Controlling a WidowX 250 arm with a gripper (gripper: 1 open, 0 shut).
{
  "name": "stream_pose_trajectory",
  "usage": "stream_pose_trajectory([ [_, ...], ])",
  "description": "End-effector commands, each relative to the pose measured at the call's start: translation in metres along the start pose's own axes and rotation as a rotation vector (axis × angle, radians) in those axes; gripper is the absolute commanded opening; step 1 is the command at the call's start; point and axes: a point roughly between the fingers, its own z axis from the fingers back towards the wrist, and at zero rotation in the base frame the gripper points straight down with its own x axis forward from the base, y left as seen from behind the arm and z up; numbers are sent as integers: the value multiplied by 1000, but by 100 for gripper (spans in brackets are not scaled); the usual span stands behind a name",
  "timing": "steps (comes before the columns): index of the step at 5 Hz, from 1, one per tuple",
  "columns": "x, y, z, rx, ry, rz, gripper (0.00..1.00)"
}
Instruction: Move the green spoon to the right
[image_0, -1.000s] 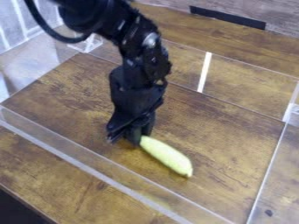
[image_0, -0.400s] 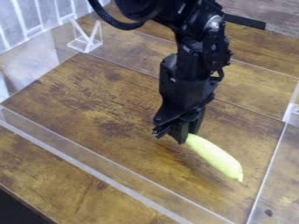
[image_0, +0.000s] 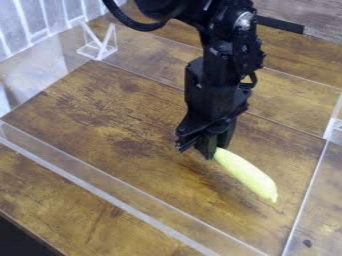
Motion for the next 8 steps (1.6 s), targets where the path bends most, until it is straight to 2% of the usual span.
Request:
stream_pose_trajectory([
  [1,2,-8,14,-38,-22,95,0],
  [3,-8,-6,-18,-34,-28,137,0],
  [5,-10,1,-21,-38,-55,176,0],
  [7,0,19,-19,-31,-97,264,0],
  [8,2,19,-19,-42,-92,200,0],
])
